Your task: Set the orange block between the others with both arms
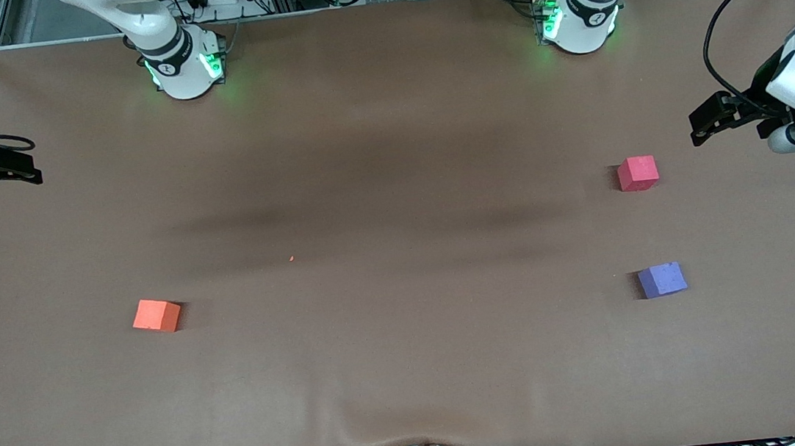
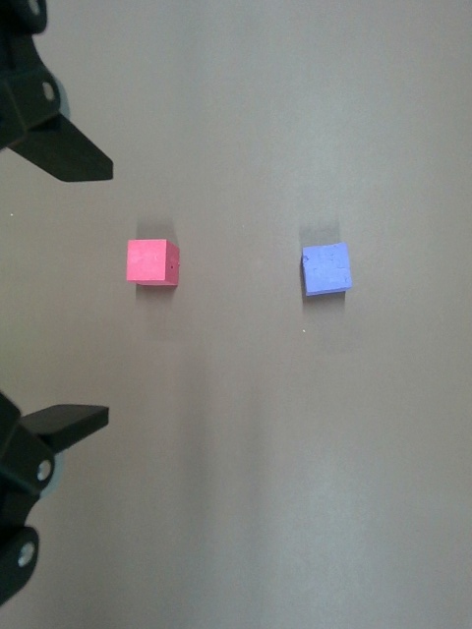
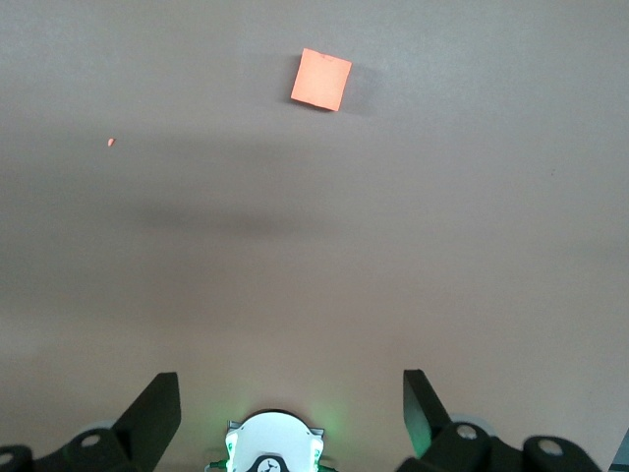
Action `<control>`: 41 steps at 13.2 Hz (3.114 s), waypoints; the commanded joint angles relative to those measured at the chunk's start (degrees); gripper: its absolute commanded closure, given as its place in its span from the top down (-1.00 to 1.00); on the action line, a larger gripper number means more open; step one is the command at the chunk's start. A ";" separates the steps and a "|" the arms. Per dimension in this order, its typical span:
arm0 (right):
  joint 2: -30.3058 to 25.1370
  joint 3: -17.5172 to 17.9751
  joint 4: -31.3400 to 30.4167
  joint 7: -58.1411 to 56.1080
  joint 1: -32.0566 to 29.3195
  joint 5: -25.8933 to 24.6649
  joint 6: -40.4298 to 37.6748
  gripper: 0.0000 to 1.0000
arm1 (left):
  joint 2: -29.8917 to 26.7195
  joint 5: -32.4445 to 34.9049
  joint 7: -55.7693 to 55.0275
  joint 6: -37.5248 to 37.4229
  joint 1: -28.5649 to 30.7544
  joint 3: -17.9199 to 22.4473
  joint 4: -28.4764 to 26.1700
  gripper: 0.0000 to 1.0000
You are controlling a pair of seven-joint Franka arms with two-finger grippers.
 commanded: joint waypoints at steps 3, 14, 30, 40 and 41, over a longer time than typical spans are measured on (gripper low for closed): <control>0.18 -0.19 0.46 -0.43 -0.03 0.50 -0.05 1.00 | 0.36 0.86 0.83 -1.24 0.31 -0.34 1.29 1.00; 0.80 -0.27 0.46 -0.43 -0.03 0.50 0.04 1.00 | -0.52 0.77 0.13 -1.33 2.07 -0.95 -0.90 1.00; 8.62 -0.27 0.46 -0.34 1.03 2.15 3.81 1.00 | -0.79 0.68 1.18 -3.51 1.98 -1.04 -0.73 1.00; 17.66 -0.45 0.19 0.01 0.15 4.45 15.04 1.00 | -0.17 0.68 1.18 -3.70 2.16 -0.95 -0.55 1.00; 19.15 -0.45 0.19 0.10 -0.29 4.45 17.15 1.00 | -0.17 0.68 1.18 -3.70 2.16 -0.95 -0.55 1.00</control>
